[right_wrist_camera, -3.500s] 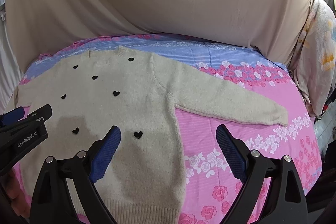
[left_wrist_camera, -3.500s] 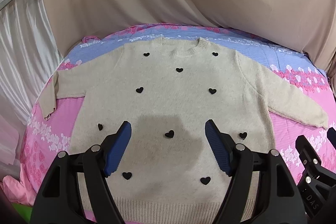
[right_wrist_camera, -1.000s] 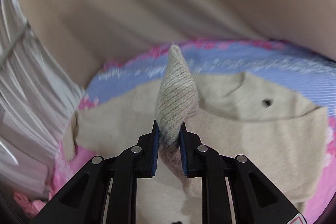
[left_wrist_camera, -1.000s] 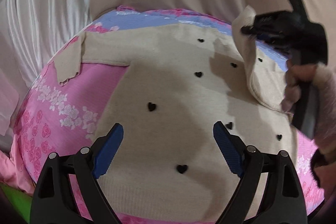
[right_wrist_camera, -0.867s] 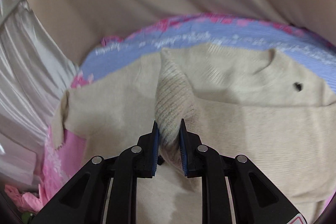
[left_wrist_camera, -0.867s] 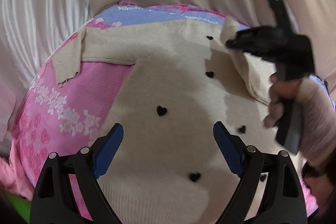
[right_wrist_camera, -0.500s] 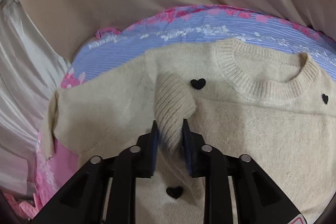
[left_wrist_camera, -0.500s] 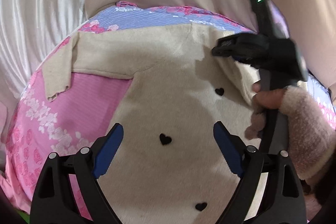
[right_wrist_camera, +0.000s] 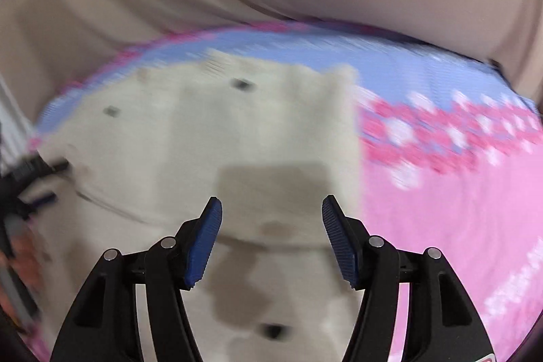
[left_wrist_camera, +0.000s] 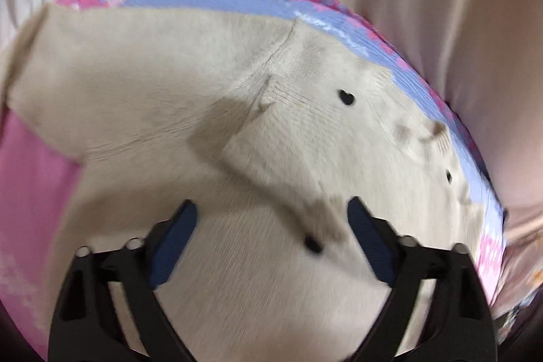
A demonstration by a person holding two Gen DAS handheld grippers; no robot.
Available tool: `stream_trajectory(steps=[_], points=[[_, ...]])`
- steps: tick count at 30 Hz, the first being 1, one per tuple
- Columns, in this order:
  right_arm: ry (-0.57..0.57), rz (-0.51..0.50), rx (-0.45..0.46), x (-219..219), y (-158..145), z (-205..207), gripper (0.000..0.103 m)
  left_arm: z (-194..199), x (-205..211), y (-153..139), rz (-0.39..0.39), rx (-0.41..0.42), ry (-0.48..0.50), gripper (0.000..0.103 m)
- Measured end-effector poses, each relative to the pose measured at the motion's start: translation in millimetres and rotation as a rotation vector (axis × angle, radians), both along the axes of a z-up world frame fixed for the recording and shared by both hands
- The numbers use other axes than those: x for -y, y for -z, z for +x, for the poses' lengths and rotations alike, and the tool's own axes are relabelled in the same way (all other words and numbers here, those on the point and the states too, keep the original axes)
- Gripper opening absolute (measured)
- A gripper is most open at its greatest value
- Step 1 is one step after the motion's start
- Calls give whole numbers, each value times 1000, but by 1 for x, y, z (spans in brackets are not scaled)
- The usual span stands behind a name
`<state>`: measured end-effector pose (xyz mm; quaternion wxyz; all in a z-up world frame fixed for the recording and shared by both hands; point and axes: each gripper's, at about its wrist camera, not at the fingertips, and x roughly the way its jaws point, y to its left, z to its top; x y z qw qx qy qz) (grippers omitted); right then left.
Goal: Fold small clothes
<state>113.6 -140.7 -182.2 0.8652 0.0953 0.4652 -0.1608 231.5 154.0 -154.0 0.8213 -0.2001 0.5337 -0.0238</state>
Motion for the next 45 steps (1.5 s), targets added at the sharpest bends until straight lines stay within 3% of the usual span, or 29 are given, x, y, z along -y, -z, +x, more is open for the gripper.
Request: stream_trajectory(steps=[1,3,4,5,6,8,10,13,15,18,20,23,26,28,30,31,33,36,41,43,45], points=[[16,-3,-16,10,9,-7,60,5,2,1,33,13,-21,66],[28,7,-40,25,28,-13,54,12,7,-4,24,69,19,11],[20,33,-42,30,36,-12,38,15,8,-9,-8,81,34,11],[16,68,-36,34,40,-10,35,15,5,-13,-8,97,22,10],[28,93,-8,40,38,-10,19,15,3,-20,4,124,6,9],[83,153,71,53,25,-18,18,16,2,-26,12,138,1,9],[148,230,143,73,20,-33,18,18,8,-18,59,96,22,9],[137,265,62,85,51,-39,26,20,11,-5,133,63,11,10],[127,245,70,83,37,-47,28,15,4,-8,108,71,-29,10],[136,230,178,85,-3,-53,31,14,-2,-9,106,66,-47,10],[111,217,195,91,-20,-37,30,15,-2,-7,105,62,-42,10],[38,198,198,99,-29,19,15,17,1,-5,112,62,-37,11],[-16,200,127,99,-11,77,12,16,1,-4,113,64,-35,13],[18,153,-25,113,27,108,2,16,1,-3,117,67,-23,14],[40,149,7,121,25,108,0,13,-3,-8,82,61,-13,18],[66,141,14,119,15,104,7,6,-10,-15,45,74,-16,20],[63,146,100,104,-15,83,16,-9,-29,-27,21,106,-51,40],[25,189,164,71,-40,43,29,-40,-77,-40,23,131,-175,58],[-140,177,71,-24,-33,4,31,-96,-197,-37,-51,86,-495,64],[-274,225,9,-75,-21,8,31,-118,-235,-41,-25,89,-582,64],[-454,255,-38,-141,-15,24,31,-136,-256,-52,36,106,-610,64]])
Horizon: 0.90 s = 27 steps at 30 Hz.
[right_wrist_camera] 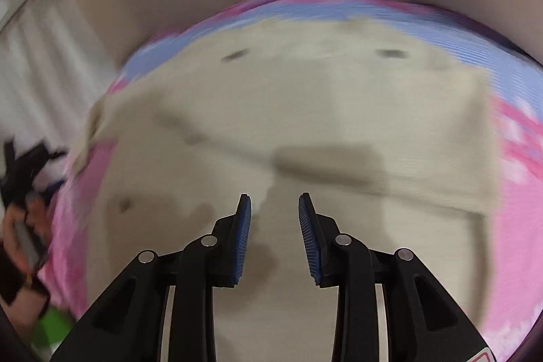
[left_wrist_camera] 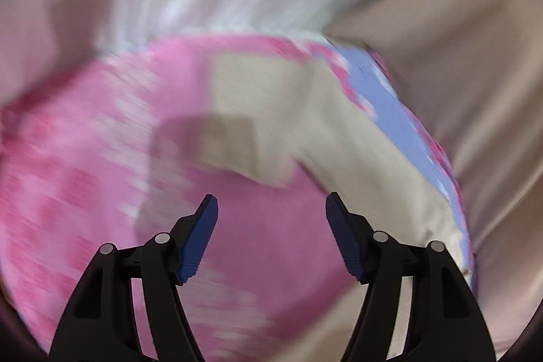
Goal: Fold small clothes
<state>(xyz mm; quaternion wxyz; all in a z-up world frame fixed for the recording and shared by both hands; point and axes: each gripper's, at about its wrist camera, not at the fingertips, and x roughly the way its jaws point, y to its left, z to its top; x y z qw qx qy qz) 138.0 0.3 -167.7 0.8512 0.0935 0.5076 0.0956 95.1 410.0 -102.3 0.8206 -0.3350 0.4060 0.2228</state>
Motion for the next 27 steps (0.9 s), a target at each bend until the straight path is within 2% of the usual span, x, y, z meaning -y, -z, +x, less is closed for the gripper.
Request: stream_trajectory(steps=[2,4,7,10,15,16,17,18,20,22,25,27], points=[[-160,40,-29,-65,3,22,39,-16,-7,-10,56,2,12,65],[-291,115,-51,-132,6,54,45,-34,-6,-17,80,8,35,71],[-407,174,-87,-223,13,101,46,-58,6,-20,76,8,95,73],[-446,175,-124,-291,29,137,46,-84,22,-18,91,-10,179,76],[-430,185,-212,-351,56,163,45,-115,40,-14,116,-23,250,81],[-425,185,-225,-356,60,165,30,-119,40,-14,112,-22,261,81],[-416,185,-216,-357,60,168,12,-121,42,-13,108,-27,270,81],[-417,188,-221,-357,60,170,5,-121,43,-12,98,-28,279,81],[-397,210,-173,-346,47,170,5,-121,45,-14,95,-22,294,81],[-375,230,-92,-321,18,163,5,-118,47,-19,100,3,307,81],[-265,284,33,-253,-41,158,5,-104,59,-28,106,41,353,81],[-161,294,116,-192,-78,149,5,-89,74,-33,107,61,399,82]])
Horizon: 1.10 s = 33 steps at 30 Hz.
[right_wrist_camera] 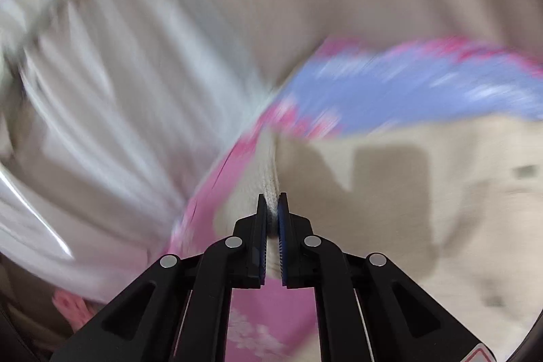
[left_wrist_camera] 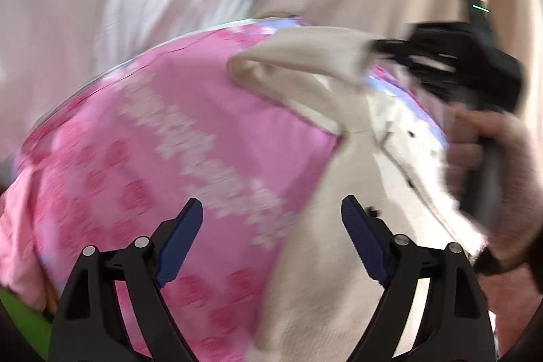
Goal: Fold small clothes
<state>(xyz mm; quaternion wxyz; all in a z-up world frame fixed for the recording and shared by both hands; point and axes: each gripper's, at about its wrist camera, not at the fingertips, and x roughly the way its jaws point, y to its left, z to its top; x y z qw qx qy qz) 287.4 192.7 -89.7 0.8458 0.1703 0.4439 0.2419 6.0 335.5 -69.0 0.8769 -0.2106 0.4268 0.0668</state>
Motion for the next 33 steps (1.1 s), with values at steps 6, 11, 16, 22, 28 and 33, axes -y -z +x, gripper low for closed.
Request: stream_trajectory(steps=[6,11,16,22,28,33], points=[[351,-118,117,185,-63,-40,5,47,73,-13,-71,41,186,85],[560,-241,71,309,-51,-81,5,80,153,-8,-110,19,353,86],[634,-245,-98,385,35,-100,8,123,208,36,-144,-98,400,86],[668,-144,-177,402,80,-120,35,163,192,62,-248,-139,251,86],[679,-93,-182,399,98,-128,49,176,147,71,-295,-125,68,86],[691,-28,-204,401,111,-113,33,190,117,83,-350,-135,-38,84]])
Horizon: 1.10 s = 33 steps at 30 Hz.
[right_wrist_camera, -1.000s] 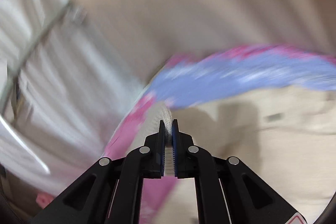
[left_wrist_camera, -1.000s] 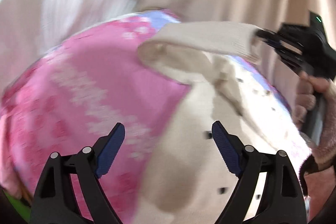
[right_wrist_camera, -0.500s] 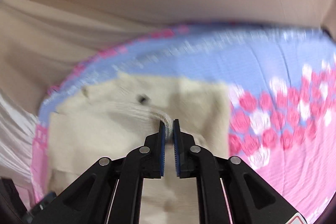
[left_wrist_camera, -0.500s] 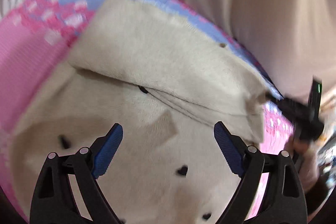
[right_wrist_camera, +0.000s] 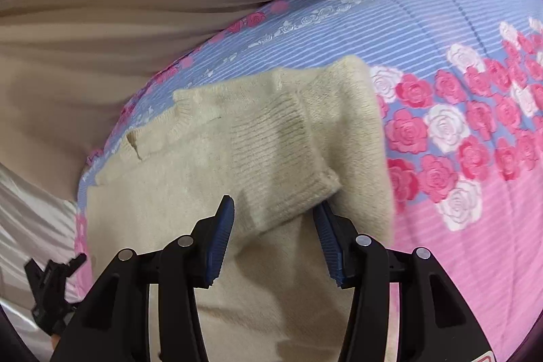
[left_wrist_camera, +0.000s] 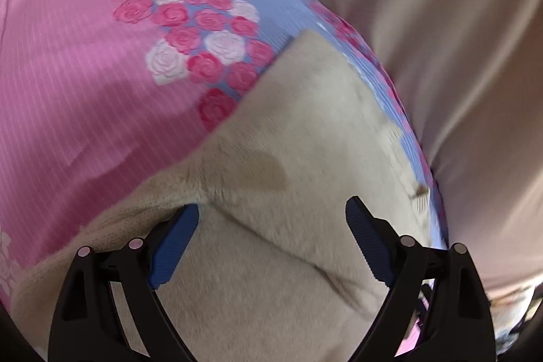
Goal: Fold small clothes
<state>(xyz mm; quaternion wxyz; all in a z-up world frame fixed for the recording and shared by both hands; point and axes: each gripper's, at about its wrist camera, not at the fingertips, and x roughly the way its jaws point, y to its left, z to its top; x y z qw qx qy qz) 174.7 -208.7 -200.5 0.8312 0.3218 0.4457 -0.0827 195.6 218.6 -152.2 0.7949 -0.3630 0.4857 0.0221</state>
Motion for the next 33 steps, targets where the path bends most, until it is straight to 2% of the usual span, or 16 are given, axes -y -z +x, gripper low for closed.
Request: stream_trajectory(steps=[1,2,3,4,5,8,10,12,15,17,22,26,27,28,30,33], points=[[11,16,9,0,1,2,7,1,-4,1,-11,0,-16,81],[23,39,19,1,1,4,8,2,-6,1,-3,1,-27,63],[36,54,46,1,-5,3,8,4,-9,0,-1,5,-17,32],[44,58,90,0,-16,0,7,7,-10,-1,-23,11,8,18],[46,54,133,-2,-30,-4,7,7,-16,-6,-65,35,13,13],[53,25,259,-8,-79,-30,7,2,-22,-31,-67,117,19,13],[60,0,279,-11,-91,-52,7,3,-22,-34,-42,116,52,13],[57,-55,204,-14,-73,-58,7,9,-16,-22,8,71,75,13],[71,-28,13,-8,-4,-49,7,14,-10,10,59,-56,107,15],[84,11,-14,-8,16,-51,6,5,-9,9,74,-38,109,19],[111,-14,39,-15,-10,-65,27,-14,-16,-4,80,-14,138,31],[107,5,35,-8,-10,-53,38,-21,-11,-23,180,41,156,45],[94,14,20,-8,-4,-45,30,-16,-6,-21,197,37,165,45],[87,7,11,-8,1,-40,8,-10,-3,-16,202,28,174,45],[100,-26,32,-10,-6,-38,8,-3,-2,-9,238,4,160,37],[124,-61,112,-9,-22,-54,8,1,-13,-3,250,-8,147,37]])
